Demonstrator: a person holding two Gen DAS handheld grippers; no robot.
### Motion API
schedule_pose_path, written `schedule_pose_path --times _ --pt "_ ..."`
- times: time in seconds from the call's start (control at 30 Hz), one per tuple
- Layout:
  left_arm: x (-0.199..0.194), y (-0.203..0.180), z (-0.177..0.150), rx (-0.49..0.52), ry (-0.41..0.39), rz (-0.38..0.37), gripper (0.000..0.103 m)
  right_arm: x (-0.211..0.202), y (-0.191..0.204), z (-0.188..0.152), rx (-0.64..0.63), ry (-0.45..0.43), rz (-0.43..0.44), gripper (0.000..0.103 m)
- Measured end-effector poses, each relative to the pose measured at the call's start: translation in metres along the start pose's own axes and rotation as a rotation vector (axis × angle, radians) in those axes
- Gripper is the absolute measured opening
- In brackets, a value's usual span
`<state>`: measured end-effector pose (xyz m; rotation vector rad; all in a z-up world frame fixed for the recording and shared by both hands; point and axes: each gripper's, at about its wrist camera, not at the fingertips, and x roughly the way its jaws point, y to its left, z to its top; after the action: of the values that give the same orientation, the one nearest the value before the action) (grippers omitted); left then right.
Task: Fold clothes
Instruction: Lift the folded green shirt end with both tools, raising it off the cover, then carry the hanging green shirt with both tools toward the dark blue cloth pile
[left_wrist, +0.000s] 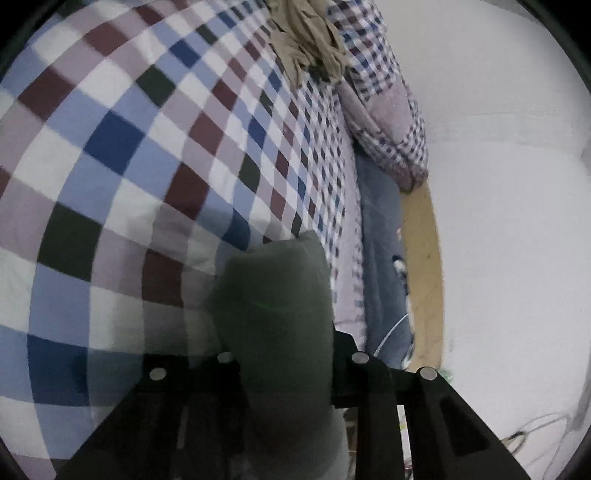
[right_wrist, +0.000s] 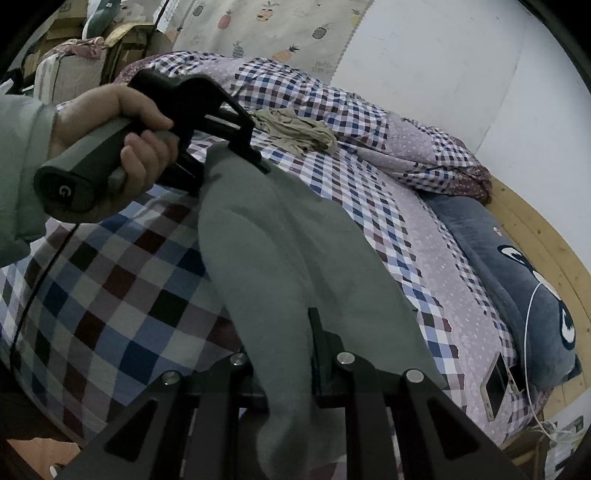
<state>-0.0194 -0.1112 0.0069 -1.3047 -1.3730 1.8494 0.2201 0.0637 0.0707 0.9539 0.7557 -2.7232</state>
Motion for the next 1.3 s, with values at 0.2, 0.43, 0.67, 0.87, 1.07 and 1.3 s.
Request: schedule_pose_path --times 0.2,0.43,0.67,0.87,1.07,1.3 --pt "-0.022 -0.030 -0.009 0.074 -0.043 -0.043 0.022 -0.010 -0.006 0.005 -0.013 -0.008 0.015 0.014" --pt "-0.101 -0.064 -0.033 0.133 -0.147 -0.098 0.022 -0.062 -0.021 0.028 -0.003 -0.101 0.102 0.013" --pt "-0.224 -0.070 -0.078 0.109 -0.342 -0.133 0.022 -0.121 -0.001 0.060 -0.063 -0.215 0.251 0.012" --pt "-0.348 -0.070 -0.098 0.086 -0.504 -0.099 0.022 -0.159 0.035 0.107 -0.137 -0.317 0.448 0.012" --pt "-0.473 -0.057 -0.113 0.028 -0.692 -0.022 0.022 -0.169 0.080 0.173 -0.210 -0.371 0.701 0.012" --pt "-0.575 -0.029 -0.115 -0.092 -0.859 0.084 0.022 -0.159 0.147 0.246 -0.279 -0.380 0.904 0.012"
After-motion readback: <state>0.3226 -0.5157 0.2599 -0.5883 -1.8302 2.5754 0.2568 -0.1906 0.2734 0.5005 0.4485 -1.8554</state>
